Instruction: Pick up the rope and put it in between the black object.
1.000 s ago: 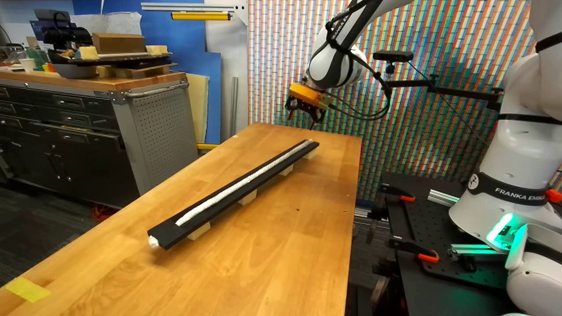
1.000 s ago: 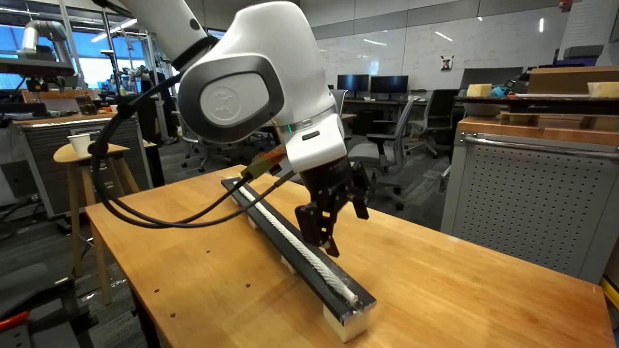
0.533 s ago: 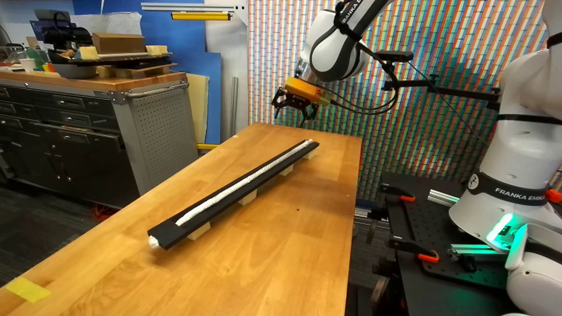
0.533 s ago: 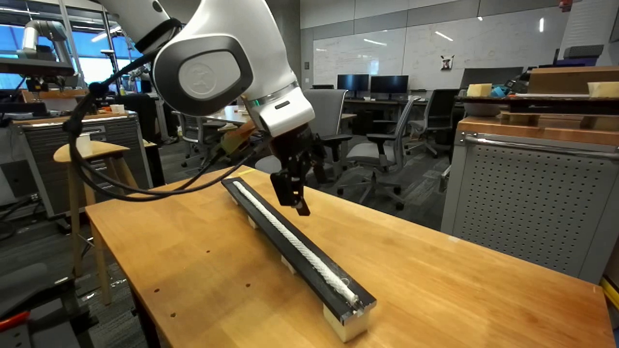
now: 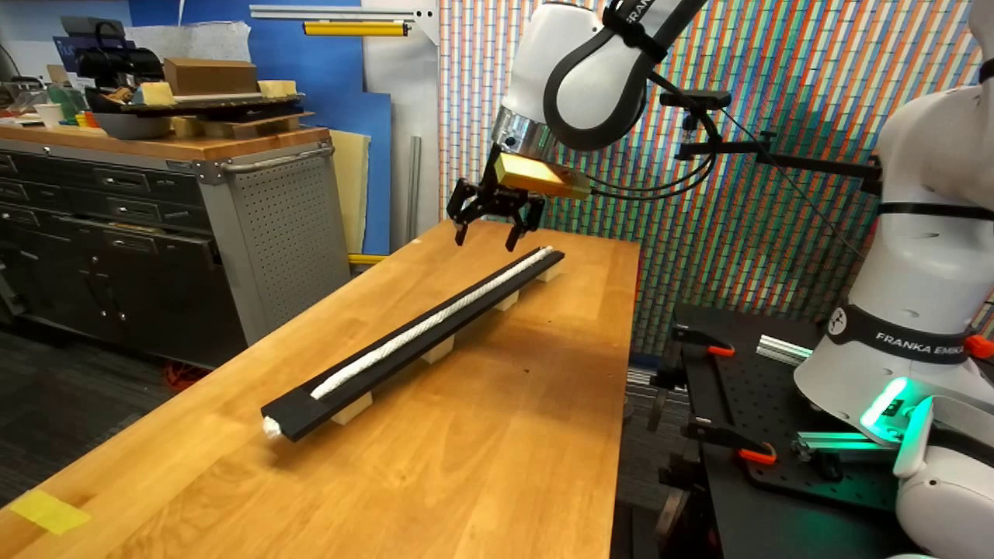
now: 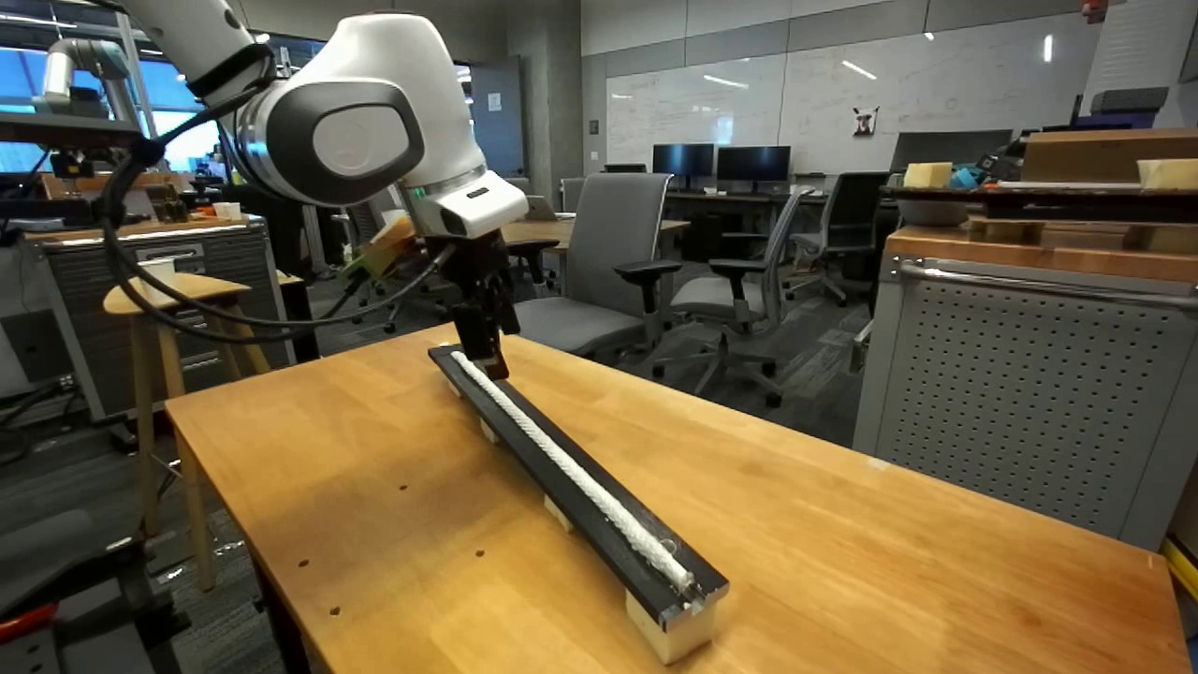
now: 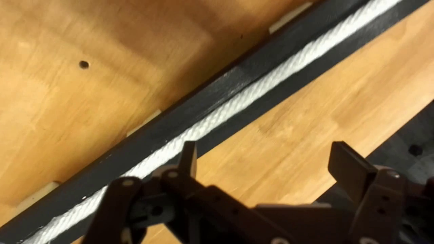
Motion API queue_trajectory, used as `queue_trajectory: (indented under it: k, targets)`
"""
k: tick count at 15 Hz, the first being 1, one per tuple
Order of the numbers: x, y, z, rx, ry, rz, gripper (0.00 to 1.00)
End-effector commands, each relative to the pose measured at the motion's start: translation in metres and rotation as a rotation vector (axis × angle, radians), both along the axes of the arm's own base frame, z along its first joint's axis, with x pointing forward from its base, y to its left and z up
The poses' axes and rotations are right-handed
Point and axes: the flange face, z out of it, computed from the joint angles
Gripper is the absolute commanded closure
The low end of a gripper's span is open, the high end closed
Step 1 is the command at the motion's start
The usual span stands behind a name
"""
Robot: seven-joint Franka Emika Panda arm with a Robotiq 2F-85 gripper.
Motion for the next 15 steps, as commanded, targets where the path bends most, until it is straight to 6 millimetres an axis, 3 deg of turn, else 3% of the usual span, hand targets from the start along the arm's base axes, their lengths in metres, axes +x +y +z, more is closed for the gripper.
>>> queue_trajectory:
  k: [1,5,9,10,15]
  targets:
    - [-0.012,0.030,0.023,-0.065,0.039,0.189,0.00]
    - [-0.022,0.060,0.037,-0.117,0.098,0.394,0.00]
    - [-0.031,0.074,0.052,-0.170,0.140,0.595,0.00]
    - [-0.022,0.075,0.036,-0.132,0.133,0.506,0.00]
    - [-0.022,0.075,0.032,-0.132,0.145,0.513,0.00]
